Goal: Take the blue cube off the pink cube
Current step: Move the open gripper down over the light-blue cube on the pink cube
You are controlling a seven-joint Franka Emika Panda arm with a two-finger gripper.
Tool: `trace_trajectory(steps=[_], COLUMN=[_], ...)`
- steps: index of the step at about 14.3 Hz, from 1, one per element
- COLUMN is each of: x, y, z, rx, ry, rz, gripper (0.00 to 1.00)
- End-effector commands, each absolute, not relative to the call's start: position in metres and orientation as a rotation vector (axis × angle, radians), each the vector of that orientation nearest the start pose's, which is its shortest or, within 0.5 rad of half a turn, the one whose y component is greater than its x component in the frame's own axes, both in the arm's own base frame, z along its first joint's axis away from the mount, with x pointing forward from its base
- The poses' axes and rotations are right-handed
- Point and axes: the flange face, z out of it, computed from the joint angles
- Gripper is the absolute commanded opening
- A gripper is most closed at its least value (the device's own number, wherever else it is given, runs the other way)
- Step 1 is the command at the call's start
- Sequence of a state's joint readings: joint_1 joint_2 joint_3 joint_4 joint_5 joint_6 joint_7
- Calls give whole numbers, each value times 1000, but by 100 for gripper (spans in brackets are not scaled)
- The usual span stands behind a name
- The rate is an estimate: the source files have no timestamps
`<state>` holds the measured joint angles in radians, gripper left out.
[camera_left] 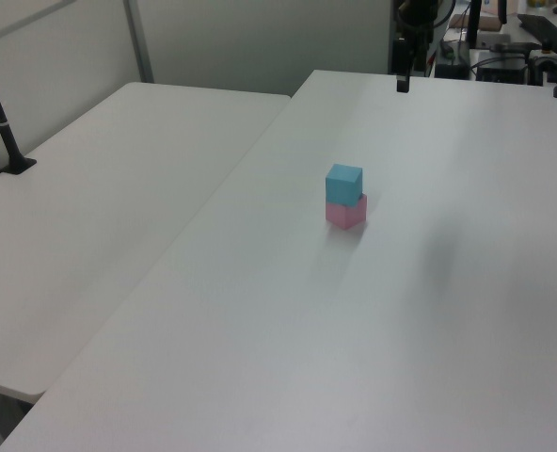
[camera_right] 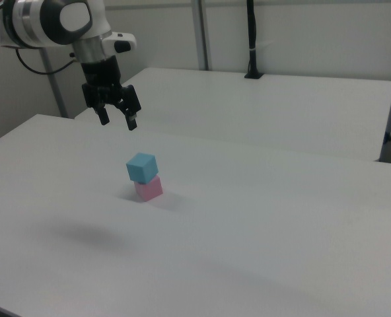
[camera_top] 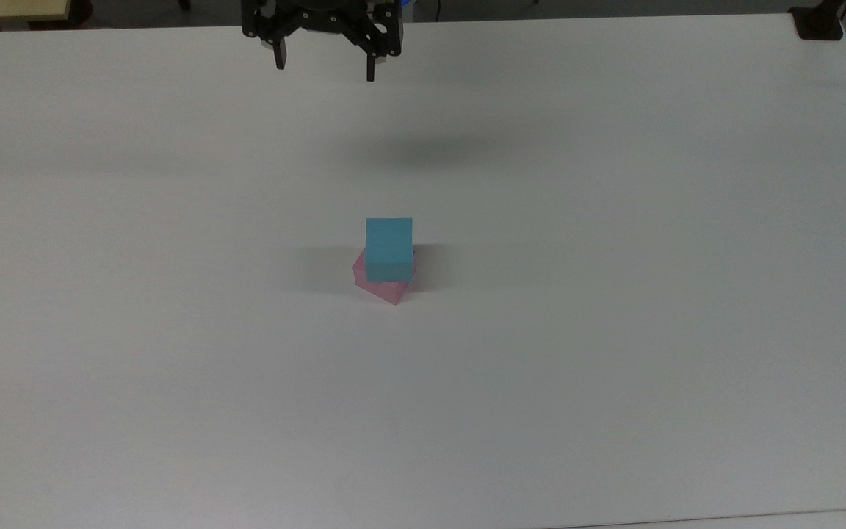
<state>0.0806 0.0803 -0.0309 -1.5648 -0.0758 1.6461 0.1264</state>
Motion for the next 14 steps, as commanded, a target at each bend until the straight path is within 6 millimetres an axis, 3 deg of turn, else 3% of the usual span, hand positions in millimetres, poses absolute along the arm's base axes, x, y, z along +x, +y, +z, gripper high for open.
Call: trace_trajectory(steps=[1, 9, 14], x=[580, 583, 623], y=[1, 2, 26], z=[585, 582, 532], rx=[-3211, -3199, -3175], ry=[169, 169, 114], rz=[26, 25, -61], gripper=[100, 100, 100])
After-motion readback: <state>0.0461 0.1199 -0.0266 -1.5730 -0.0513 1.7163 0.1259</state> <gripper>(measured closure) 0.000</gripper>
